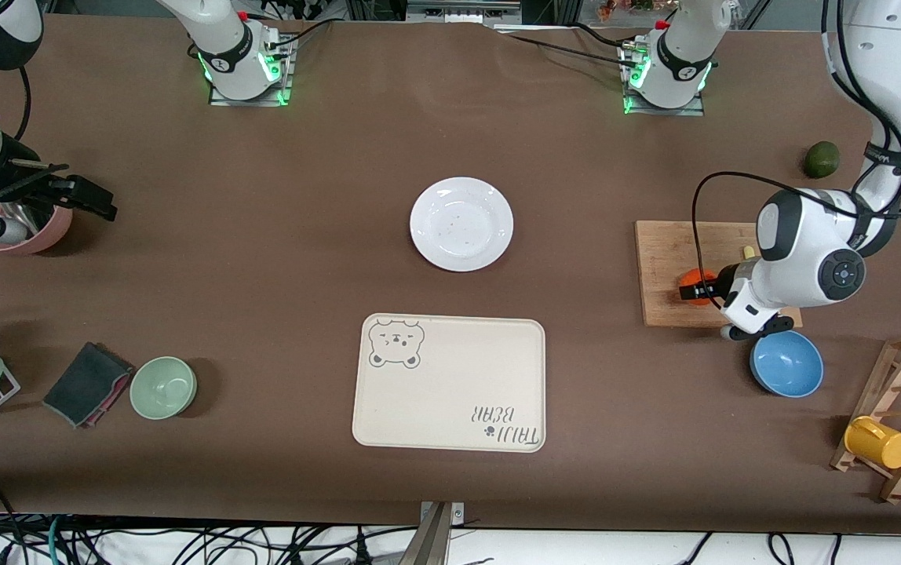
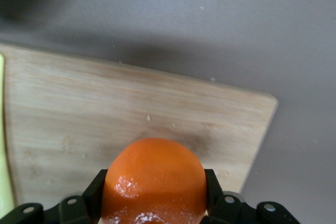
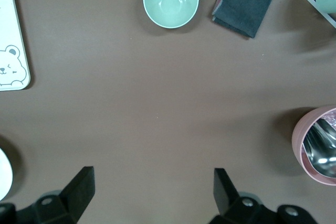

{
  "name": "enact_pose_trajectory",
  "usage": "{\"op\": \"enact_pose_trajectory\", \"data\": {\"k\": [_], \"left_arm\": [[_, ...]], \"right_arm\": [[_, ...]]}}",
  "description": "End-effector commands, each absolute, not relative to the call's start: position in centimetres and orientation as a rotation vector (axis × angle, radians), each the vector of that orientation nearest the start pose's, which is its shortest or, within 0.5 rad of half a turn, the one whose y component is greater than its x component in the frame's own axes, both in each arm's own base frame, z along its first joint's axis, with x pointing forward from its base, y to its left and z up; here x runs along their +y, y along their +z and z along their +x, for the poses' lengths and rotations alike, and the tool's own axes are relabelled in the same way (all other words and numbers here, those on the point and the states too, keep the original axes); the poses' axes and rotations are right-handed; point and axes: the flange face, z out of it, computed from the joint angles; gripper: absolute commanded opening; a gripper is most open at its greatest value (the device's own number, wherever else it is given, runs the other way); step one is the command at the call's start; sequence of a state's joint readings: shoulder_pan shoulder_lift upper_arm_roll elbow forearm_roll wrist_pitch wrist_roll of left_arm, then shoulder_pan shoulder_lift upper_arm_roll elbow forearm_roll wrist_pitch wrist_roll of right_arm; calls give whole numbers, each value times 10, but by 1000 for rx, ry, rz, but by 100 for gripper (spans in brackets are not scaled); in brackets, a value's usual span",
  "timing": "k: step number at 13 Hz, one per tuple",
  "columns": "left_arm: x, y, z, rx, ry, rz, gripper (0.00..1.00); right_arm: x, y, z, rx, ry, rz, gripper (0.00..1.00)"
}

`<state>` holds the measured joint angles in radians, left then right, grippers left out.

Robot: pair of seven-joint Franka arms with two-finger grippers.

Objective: Place orange and plate with both arms
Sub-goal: 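Close the left gripper on the orange and lift it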

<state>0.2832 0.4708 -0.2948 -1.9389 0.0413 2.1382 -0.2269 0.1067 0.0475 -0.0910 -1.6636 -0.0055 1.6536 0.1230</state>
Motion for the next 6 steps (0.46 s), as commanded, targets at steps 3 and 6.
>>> {"op": "enact_pose_trajectory", "data": {"k": [3, 6], "left_arm": [[-74, 320, 597, -168, 242, -3191, 0], [-148, 332, 594, -250, 143, -3242, 0]], "right_arm": [[9, 562, 569, 168, 96, -3134, 100], [9, 562, 569, 168, 96, -3134, 100]]}}
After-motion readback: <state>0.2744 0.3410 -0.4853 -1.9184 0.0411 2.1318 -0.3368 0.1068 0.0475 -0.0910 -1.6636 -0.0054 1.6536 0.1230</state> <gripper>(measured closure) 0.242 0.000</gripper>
